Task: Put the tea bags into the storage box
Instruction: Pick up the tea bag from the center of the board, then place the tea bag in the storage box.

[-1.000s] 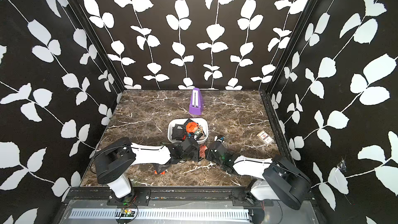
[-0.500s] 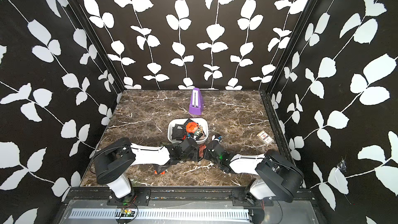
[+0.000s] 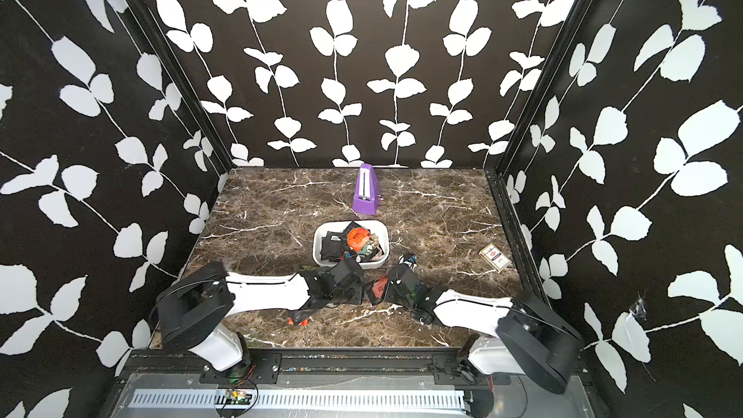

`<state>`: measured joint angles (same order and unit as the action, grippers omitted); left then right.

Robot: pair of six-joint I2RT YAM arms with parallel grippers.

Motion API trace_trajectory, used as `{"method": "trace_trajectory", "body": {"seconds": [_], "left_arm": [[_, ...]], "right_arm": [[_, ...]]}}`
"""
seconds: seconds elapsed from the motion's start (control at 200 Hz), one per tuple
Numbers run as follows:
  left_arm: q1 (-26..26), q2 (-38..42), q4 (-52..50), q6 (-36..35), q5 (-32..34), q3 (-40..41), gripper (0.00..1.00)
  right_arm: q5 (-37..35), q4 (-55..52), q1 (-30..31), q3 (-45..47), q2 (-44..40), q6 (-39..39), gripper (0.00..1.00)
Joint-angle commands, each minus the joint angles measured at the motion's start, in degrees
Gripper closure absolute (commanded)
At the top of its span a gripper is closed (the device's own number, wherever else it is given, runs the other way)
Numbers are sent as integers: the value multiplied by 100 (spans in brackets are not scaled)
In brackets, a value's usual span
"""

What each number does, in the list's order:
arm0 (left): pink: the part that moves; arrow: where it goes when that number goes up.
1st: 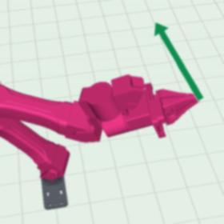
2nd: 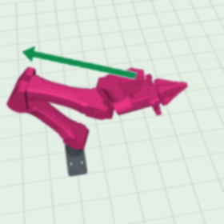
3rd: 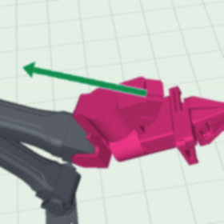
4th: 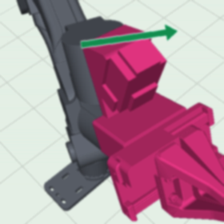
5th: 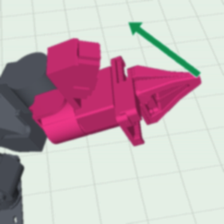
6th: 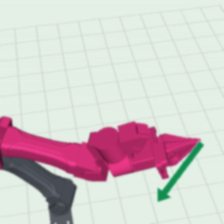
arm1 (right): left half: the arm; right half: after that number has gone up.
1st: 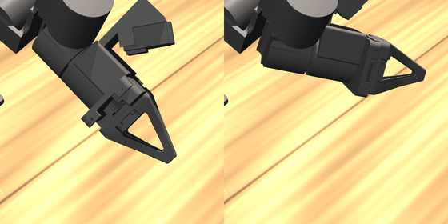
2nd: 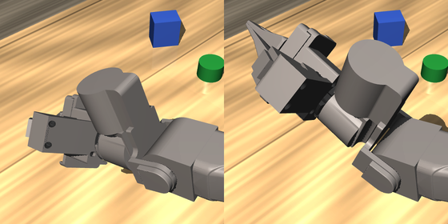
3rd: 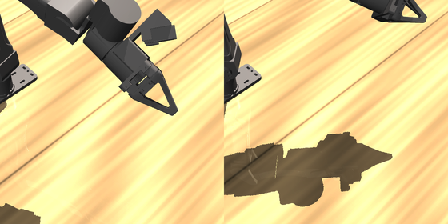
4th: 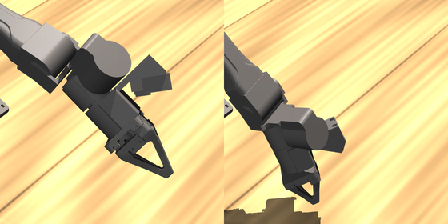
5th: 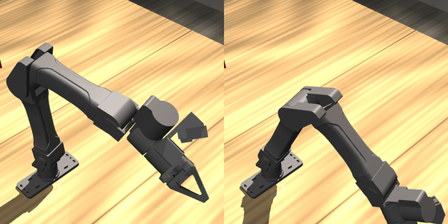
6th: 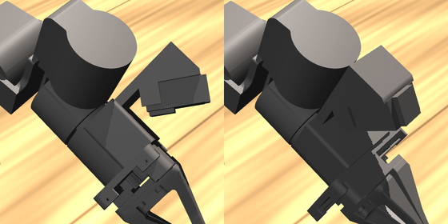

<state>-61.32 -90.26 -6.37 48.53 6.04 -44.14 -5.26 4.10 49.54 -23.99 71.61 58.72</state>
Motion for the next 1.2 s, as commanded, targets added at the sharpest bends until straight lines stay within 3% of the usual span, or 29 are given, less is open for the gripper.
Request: {"method": "trace_trajectory", "body": {"seconds": [0.0,0.2,0.405,0.51,0.925,1.195], "left_arm": [[-12,707,-954,-400,701,-205,88],[-12,1601,-1970,-693,1823,-347,69],[-3,2152,-2700,-733,2617,-334,63],[103,2367,-2847,-546,2731,-180,59],[1107,3406,-2972,-442,1955,588,40],[1236,3656,-3288,-181,1601,818,31]], "right_arm": [[-447,-1333,73,-490,-615,-414,100],[-636,-2881,135,-1307,-1500,-1024,100],[-701,-2978,127,-2184,-1576,-1556,100],[-693,-2813,45,-2749,-997,-1853,100],[339,-1883,-360,-4987,2211,-2236,100],[606,-1889,-381,-5974,3407,-2260,100]]}}
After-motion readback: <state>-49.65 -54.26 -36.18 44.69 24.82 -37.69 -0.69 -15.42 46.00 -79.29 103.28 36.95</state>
